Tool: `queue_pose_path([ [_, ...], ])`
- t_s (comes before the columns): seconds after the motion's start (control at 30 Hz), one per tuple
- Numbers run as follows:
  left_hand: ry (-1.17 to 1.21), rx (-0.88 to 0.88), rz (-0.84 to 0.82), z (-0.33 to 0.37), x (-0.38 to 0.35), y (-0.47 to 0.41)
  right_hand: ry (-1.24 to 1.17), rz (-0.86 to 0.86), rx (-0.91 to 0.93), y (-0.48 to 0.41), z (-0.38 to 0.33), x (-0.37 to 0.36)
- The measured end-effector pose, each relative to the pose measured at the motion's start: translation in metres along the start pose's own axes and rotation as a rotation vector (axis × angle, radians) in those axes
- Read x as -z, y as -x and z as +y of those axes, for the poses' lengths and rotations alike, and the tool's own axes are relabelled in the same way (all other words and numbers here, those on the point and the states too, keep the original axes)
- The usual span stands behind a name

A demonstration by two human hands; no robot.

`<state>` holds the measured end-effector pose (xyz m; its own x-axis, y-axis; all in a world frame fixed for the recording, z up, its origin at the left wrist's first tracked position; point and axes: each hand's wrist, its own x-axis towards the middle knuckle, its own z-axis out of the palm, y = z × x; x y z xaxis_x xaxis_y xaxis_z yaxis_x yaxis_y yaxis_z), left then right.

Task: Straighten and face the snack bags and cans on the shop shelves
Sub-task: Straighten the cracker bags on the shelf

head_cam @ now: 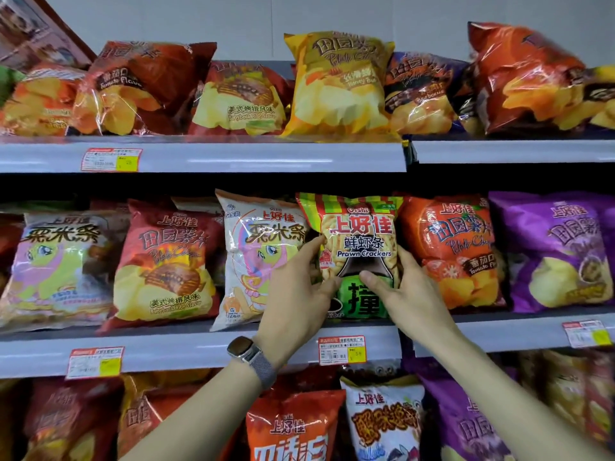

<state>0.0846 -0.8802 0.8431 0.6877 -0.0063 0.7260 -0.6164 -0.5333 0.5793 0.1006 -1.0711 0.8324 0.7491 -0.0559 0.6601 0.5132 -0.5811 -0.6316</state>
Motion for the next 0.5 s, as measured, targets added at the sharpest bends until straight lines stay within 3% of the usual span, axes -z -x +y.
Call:
queue_pose_path([
  [0.5, -0.066, -0.033, 0.000, -0.0050, -0.0070, -0.0015, 0.291, 0.068, 0.057, 0.0064, 0.0064, 0.0077],
])
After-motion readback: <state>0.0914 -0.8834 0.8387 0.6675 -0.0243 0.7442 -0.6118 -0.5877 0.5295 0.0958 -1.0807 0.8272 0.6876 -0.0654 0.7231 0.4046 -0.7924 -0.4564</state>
